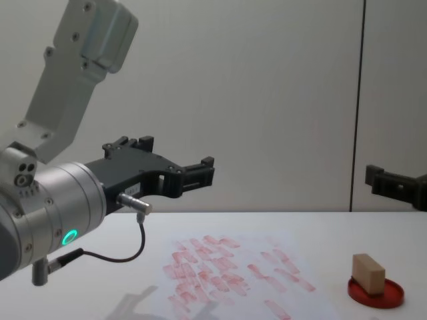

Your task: Use the one hand to pick up the stamp and affix it onto the A4 paper.

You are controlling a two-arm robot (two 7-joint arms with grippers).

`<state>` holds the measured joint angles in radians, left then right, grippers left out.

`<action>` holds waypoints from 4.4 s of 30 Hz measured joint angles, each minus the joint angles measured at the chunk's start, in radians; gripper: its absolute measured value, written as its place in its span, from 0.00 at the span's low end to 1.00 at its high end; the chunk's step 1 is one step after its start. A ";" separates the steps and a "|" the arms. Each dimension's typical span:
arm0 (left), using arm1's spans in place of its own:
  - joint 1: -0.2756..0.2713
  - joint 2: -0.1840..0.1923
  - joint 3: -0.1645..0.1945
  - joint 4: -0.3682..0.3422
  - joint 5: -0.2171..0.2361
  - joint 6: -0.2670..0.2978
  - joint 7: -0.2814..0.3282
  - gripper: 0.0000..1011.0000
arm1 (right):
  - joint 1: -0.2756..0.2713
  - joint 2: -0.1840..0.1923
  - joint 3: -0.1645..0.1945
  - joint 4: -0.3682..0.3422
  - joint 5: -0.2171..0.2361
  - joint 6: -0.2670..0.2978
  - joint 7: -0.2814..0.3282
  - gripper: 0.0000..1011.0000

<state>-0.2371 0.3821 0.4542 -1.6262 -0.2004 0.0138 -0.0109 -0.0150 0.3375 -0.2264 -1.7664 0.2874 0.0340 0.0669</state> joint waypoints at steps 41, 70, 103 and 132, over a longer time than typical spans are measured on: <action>0.000 0.000 0.000 0.000 0.000 0.000 0.000 0.98 | 0.000 -0.001 0.001 -0.007 -0.002 0.006 -0.007 0.99; 0.000 0.000 0.000 0.000 0.000 0.000 0.000 0.98 | 0.077 -0.061 0.018 -0.016 -0.021 0.319 -0.164 0.99; 0.000 0.000 0.000 0.000 0.000 0.000 0.000 0.98 | 0.117 -0.127 -0.018 0.100 -0.094 0.419 -0.145 0.99; 0.000 0.000 0.000 0.000 0.000 0.000 0.000 0.98 | 0.182 -0.183 -0.039 0.209 -0.170 0.432 -0.108 0.89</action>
<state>-0.2371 0.3821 0.4542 -1.6262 -0.2004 0.0139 -0.0109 0.1665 0.1548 -0.2656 -1.5577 0.1174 0.4661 -0.0407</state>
